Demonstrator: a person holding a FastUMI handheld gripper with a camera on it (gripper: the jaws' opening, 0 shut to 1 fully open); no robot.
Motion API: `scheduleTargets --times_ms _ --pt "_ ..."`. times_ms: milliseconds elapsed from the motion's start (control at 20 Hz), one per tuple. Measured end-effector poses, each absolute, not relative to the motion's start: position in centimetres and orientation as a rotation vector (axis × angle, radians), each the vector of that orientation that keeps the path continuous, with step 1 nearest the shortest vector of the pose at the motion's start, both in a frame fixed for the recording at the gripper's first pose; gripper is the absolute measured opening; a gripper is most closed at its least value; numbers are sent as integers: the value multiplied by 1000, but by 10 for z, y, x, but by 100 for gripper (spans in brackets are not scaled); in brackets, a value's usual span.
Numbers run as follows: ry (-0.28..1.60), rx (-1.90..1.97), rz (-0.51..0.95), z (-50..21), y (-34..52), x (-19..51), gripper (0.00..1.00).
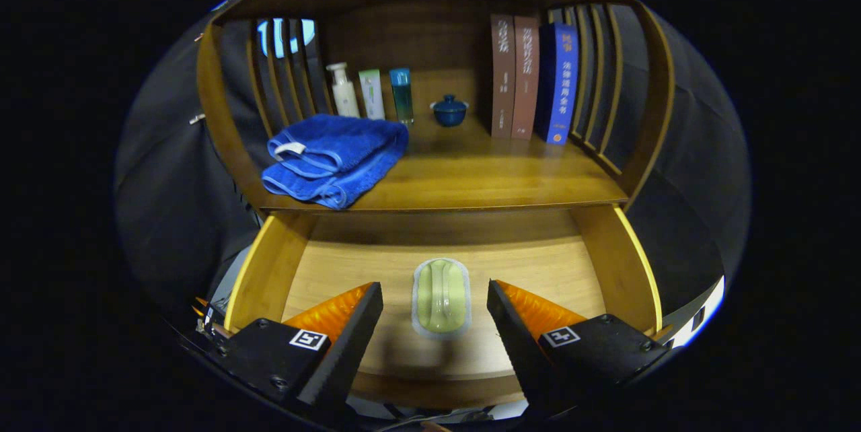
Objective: Pull open the drawer, take out the items inside it, and place them on the countertop above the cabinet.
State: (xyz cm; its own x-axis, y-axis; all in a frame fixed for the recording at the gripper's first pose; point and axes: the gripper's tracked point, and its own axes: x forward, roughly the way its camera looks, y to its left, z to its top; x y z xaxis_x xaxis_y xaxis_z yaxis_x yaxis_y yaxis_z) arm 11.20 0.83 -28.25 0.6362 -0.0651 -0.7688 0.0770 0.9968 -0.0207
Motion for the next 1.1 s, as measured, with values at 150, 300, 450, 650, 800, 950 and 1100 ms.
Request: scheduleTargets --times_ms 150,300,450,650,800,950,1100 --pt "1020 17 -89 -318 3 129 100" --pt "1129 16 -96 -342 -1 129 100" --pt "1189 -9 -100 -359 -5 136 98" --pt "1262 0 -98 -378 -7 139 77" --pt "1278 -4 -97 -386 -9 138 51" --pt "1282 -38 -91 -385 -9 139 25" --pt "1279 -34 -81 -384 -6 139 25"
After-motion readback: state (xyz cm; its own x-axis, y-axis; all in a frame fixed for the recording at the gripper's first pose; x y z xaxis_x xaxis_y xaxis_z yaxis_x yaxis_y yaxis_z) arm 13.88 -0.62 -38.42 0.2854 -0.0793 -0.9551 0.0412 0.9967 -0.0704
